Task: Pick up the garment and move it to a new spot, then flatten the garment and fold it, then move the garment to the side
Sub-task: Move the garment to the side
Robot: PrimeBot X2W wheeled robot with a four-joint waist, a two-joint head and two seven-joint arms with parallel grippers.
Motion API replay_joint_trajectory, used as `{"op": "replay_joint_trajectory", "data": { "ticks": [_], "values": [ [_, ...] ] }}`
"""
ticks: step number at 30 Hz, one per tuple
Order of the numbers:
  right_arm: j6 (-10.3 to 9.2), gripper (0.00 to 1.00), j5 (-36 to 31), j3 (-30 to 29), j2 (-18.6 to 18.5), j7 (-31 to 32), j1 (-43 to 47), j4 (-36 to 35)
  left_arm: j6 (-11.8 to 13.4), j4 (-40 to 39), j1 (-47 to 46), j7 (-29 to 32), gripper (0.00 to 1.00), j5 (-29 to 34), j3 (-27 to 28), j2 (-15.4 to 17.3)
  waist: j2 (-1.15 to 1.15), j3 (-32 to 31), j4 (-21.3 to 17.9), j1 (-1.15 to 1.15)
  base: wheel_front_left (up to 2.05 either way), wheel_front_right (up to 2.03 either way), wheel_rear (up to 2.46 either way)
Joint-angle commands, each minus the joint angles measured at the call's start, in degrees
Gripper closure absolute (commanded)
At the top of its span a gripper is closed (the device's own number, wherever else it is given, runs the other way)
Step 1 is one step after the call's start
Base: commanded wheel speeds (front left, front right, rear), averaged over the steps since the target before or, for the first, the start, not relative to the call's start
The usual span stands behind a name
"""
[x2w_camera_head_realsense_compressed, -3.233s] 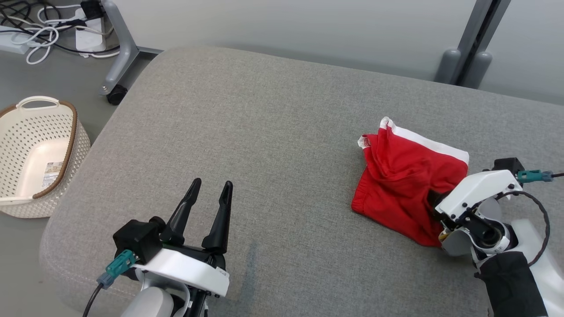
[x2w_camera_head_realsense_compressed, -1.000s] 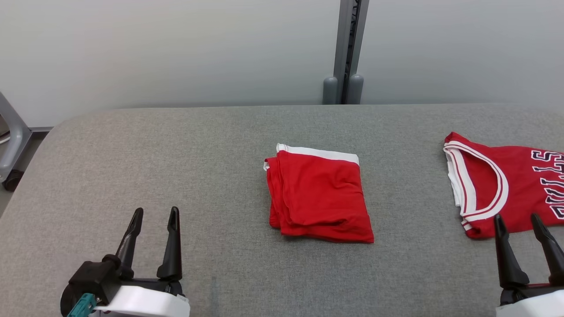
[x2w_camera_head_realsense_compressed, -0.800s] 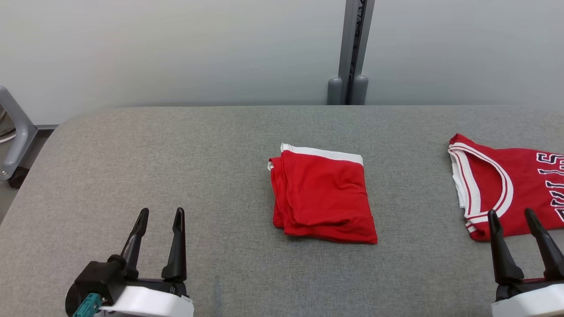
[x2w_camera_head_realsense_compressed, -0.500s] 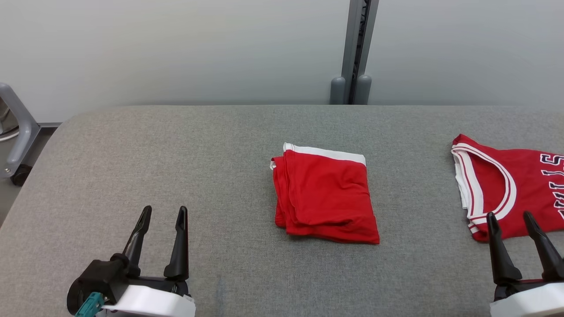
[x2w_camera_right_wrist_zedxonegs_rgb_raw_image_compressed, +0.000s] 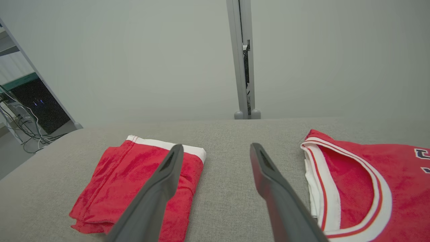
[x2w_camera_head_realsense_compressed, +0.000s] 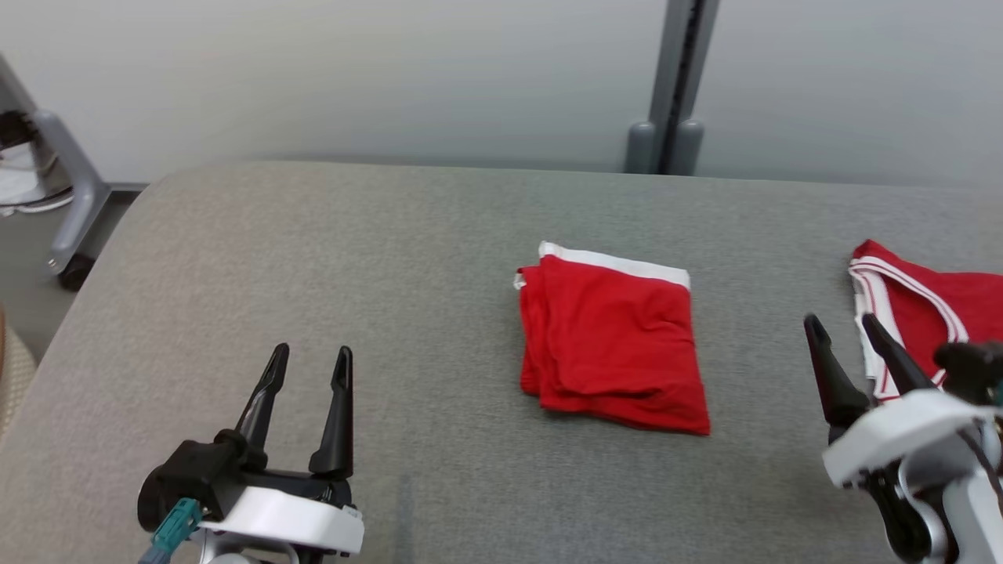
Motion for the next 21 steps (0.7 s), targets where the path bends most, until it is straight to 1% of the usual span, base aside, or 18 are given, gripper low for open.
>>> {"op": "replay_joint_trajectory", "data": {
  "ticks": [1, 5, 10, 12, 16, 21],
  "values": [
    [0.06, 0.0, 1.32, 0.71, -0.36, 1.27, -2.87, 1.48, -0.31, 0.08, -1.27, -0.14, 0.0, 0.35, -0.06, -0.07, 0.0, 1.29, 2.06, 0.0, 0.0, 0.0, 0.0],
    [0.06, 0.0, 3.88, 2.25, -0.84, 5.94, -9.41, 7.9, -0.85, 0.54, -2.96, -0.14, 0.0, 0.44, 0.48, -0.39, 0.0, 2.89, 5.38, 0.0, 0.0, 0.0, 0.0],
    [0.05, 0.0, 6.18, 3.0, -1.69, 14.37, -15.81, 17.44, -1.53, 0.86, -4.43, -0.13, 0.0, 1.08, 0.41, -0.73, 0.0, 4.44, 9.53, 0.0, 0.0, 0.0, 0.0],
    [0.05, 0.0, 5.95, 2.47, -2.14, 17.91, -17.66, 21.31, -1.92, 1.27, -4.87, -0.13, 0.0, 1.05, 0.14, -0.95, 0.0, 4.86, 11.03, 0.0, 0.0, 0.0, 0.0],
    [0.06, 0.0, 6.94, 0.98, -1.94, 22.83, -19.85, 27.19, -2.45, 2.0, -5.6, -0.13, 0.0, 1.13, -0.08, -1.2, 0.0, 5.15, 13.49, 0.0, 0.0, 0.0, 0.0],
    [0.06, 0.0, 10.5, -1.85, -0.66, 27.79, -19.72, 33.54, -2.91, 2.85, -5.67, -0.13, 0.0, 1.43, -0.1, -1.46, 0.0, 4.47, 15.33, 0.0, 0.0, 0.0, 0.0]
  ]
}}
